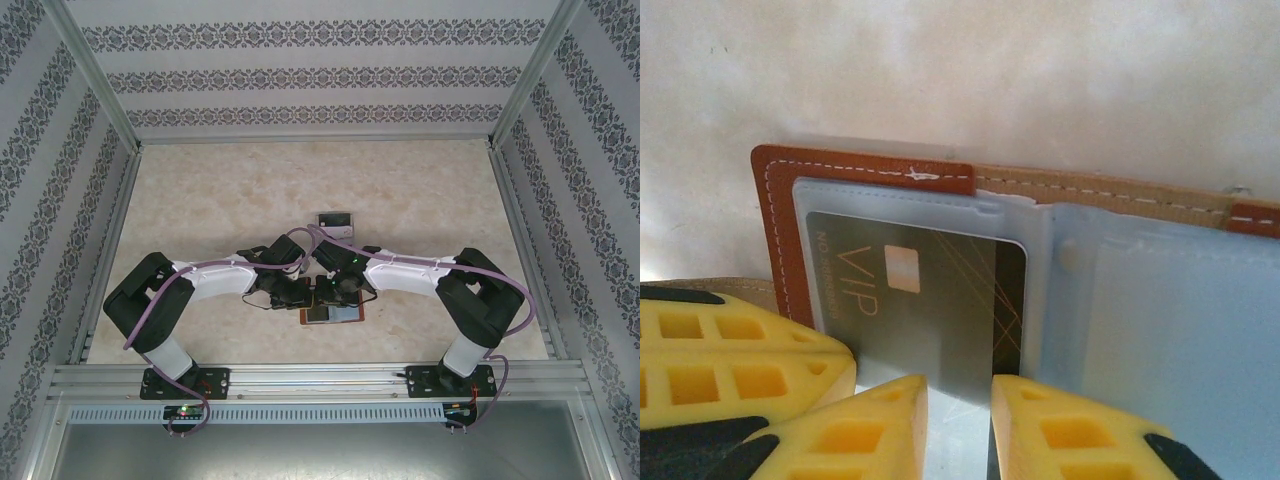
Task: Take the credit cards out of the card holder
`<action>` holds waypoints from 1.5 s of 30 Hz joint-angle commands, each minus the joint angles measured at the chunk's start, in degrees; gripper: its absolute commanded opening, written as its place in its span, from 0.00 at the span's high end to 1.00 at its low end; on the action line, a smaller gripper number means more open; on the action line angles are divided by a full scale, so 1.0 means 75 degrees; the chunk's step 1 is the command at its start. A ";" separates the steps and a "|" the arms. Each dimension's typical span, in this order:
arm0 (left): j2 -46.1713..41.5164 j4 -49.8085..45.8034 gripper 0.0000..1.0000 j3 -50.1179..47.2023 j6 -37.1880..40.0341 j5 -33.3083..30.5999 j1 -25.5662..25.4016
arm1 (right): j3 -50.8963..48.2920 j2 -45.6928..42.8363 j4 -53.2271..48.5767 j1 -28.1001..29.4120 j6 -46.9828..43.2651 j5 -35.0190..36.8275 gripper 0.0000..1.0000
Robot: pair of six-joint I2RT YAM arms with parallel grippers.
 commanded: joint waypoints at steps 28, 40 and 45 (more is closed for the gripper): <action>-0.0207 -0.0300 1.00 -0.0131 -0.0026 -0.0387 -0.0074 | 0.0013 -0.0397 -0.0360 -0.0081 -0.0005 0.0240 0.78; -0.0253 -0.0288 1.00 -0.0106 -0.0041 -0.0373 -0.0073 | -0.0039 -0.0075 -0.0072 -0.0077 0.0047 0.0064 0.79; -0.0254 -0.0325 1.00 -0.0089 -0.0022 -0.0371 -0.0072 | -0.0040 0.0008 0.0011 -0.0070 0.0051 0.0023 0.79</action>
